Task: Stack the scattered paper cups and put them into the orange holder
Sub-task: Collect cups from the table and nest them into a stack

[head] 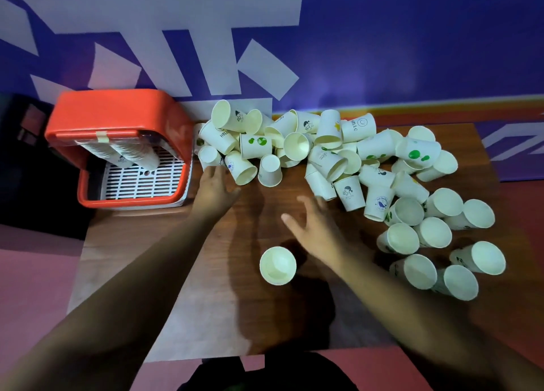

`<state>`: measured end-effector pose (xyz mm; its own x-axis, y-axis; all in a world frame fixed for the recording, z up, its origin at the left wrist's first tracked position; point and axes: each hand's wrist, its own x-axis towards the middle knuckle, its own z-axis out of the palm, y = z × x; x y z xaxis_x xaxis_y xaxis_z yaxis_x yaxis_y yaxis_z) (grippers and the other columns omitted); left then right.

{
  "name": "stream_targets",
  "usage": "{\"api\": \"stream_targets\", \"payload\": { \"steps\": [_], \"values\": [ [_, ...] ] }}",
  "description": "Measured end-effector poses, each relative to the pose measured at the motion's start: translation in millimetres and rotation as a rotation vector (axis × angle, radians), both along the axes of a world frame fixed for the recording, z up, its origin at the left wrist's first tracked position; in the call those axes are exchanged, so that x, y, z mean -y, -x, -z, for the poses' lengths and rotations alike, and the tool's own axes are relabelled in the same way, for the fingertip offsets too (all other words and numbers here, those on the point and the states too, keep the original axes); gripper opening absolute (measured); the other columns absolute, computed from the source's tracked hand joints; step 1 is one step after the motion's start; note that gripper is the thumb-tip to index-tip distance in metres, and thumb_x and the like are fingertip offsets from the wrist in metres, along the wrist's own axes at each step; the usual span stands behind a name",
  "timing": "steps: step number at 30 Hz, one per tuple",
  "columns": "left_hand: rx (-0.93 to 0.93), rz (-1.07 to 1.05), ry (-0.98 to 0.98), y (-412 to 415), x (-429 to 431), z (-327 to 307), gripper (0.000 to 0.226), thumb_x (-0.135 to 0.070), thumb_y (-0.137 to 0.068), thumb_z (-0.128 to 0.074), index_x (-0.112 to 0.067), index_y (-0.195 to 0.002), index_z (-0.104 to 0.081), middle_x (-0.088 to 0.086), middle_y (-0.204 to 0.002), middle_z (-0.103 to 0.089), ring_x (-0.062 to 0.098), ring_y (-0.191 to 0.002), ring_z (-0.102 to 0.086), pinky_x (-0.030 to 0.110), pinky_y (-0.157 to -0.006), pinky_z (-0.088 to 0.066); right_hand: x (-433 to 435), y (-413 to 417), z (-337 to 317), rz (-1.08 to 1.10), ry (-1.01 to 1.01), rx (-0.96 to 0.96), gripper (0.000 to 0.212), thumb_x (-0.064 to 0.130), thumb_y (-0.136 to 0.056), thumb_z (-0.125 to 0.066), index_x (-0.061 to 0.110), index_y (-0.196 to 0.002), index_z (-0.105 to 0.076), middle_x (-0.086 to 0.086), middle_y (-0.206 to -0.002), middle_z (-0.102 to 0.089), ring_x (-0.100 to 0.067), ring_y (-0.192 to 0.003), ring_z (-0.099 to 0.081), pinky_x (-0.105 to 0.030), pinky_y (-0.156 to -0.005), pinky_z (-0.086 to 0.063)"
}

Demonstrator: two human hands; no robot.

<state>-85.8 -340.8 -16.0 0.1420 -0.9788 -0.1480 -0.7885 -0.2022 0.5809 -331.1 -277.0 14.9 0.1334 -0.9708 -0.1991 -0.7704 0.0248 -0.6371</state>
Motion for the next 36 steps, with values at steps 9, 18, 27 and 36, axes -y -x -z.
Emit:
{"api": "stream_targets", "payload": {
  "steps": [9,18,27,36],
  "values": [
    [0.206,0.368,0.006,-13,57,27,0.059,0.005,-0.084,-0.053,-0.009,-0.141,-0.051,0.021,-0.148,-0.042,0.044,-0.13,-0.045,0.051,-0.105,-0.045,112,-46,23,-0.017,-0.028,-0.105,0.056,0.029,-0.089,-0.061,0.008,-0.136,-0.041,-0.015,-0.134,-0.042,-0.034,-0.121,-0.047,-0.037,-0.089,-0.042],
    [0.299,0.535,-0.093,-20,73,46,0.066,0.005,-0.089,-0.051,-0.013,-0.151,-0.038,0.017,-0.147,-0.038,0.036,-0.132,-0.038,0.046,-0.107,-0.04,126,-69,62,-0.129,0.023,-0.238,0.06,0.025,-0.084,-0.064,0.0,-0.136,-0.045,-0.021,-0.142,-0.041,-0.04,-0.125,-0.048,-0.048,-0.097,-0.048],
    [0.342,0.569,-0.106,-32,53,59,0.06,-0.003,-0.089,-0.06,-0.006,-0.146,-0.041,0.021,-0.131,-0.042,0.037,-0.123,-0.044,0.048,-0.102,-0.045,109,-67,70,-0.219,0.17,-0.301,0.041,0.023,-0.082,-0.071,0.005,-0.113,-0.052,-0.01,-0.118,-0.055,-0.031,-0.1,-0.059,-0.039,-0.077,-0.05],
    [-0.068,0.236,-0.169,-40,6,45,0.067,-0.04,-0.073,-0.084,-0.015,-0.123,-0.049,0.003,-0.121,-0.059,0.023,-0.109,-0.057,0.039,-0.086,-0.049,79,-43,32,0.032,0.108,0.087,0.052,0.032,-0.086,-0.068,0.025,-0.135,-0.053,-0.001,-0.121,-0.054,-0.012,-0.112,-0.05,-0.031,-0.096,-0.045]
  ]
}}
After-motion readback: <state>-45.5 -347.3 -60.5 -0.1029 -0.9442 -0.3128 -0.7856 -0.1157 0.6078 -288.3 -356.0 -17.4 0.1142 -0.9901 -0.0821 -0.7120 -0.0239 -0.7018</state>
